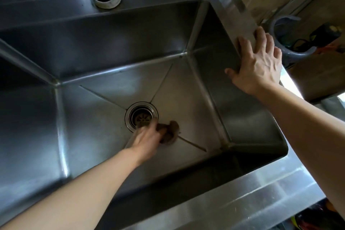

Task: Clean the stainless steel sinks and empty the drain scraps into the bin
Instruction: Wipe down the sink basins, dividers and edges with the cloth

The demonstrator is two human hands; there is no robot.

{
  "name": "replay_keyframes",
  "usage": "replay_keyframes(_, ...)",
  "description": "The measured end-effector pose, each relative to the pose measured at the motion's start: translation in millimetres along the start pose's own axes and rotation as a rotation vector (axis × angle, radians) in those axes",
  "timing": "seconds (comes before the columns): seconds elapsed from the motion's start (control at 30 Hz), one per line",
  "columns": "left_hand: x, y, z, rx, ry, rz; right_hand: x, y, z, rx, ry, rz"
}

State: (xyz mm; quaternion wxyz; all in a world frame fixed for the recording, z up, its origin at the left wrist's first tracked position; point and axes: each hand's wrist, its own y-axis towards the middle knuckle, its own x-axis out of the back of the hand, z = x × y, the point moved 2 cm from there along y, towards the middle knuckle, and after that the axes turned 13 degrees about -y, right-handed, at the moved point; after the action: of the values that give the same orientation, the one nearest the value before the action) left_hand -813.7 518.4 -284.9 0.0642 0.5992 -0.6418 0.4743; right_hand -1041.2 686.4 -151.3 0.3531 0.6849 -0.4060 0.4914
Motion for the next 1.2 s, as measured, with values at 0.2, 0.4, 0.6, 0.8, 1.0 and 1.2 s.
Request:
replay_keyframes(0.2,-42,0,-38,-0.131,-0.083,0.136,1,-1,3,-0.010,-0.013,-0.006)
replay_keyframes(0.4,-25,28,-26,0.046,-0.074,-0.021,0,-1,1,-0.011,-0.022,-0.007)
replay_keyframes(0.6,21,54,4,0.246,-0.159,-0.189,1,0,1,-0.014,-0.024,-0.015)
replay_keyframes(0.8,32,22,43,0.356,-0.209,-0.235,3,-4,5,-0.018,-0.039,0.025)
replay_keyframes(1.0,26,8,31,0.269,-0.224,-0.171,7,-4,6,-0.023,-0.033,0.044)
replay_keyframes(1.2,29,17,44,0.357,-0.151,-0.235,6,-8,7,-0.030,-0.033,0.053)
